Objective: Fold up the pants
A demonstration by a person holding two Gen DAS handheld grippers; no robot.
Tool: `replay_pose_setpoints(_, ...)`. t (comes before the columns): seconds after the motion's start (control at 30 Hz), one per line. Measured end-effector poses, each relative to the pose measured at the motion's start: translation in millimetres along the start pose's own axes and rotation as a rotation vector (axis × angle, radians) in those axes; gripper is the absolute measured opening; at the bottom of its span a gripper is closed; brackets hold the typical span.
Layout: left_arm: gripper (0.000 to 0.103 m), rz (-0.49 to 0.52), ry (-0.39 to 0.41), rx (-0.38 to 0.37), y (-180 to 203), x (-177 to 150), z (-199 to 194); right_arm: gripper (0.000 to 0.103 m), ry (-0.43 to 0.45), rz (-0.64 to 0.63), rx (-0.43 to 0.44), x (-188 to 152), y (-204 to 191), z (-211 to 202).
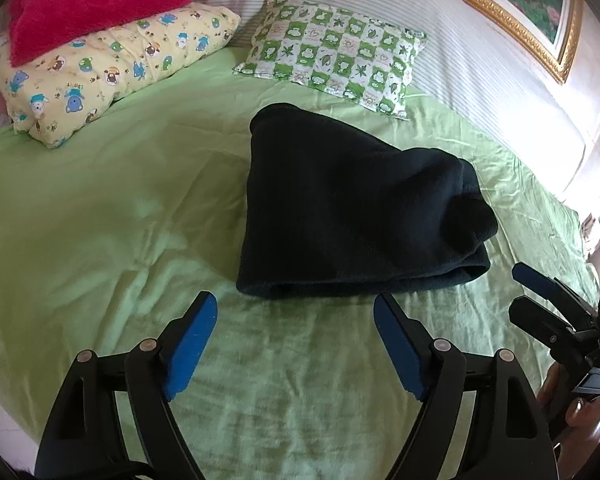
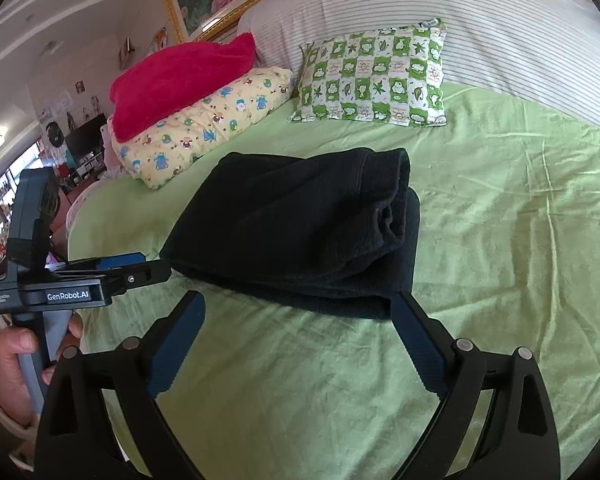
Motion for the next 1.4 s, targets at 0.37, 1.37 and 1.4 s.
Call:
replay_pose_setpoints(0.37,0.083,0.052,0.034,0.057,1.4,-7.0,-8.8,0.097,0.003,-0.014,0.004,-6.8,-7.0,-5.3)
replay_pose_setpoints(1.37,0.087,0.071,0.061,0.117,1.2,-1.7,-9.8,0.100,0.009,-0.018,0.034,3.0,-19.5,12.2)
replay_pose_setpoints(1.4,0.087,0.072,0.058,0.123,0.9,-1.6,-8.6,0.100,0.007,-0.018,0.033,3.3,-19.4,13.1)
Point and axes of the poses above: each gripper's, at about its wrist camera, not at the fingertips, and z roughly the way its jaws point, y to its right, x to its top, the point moved 10 cm from there along z, roughly the way its jaws point, and after that the axes turned 11 degrees about -z, right-handed, at the moved point
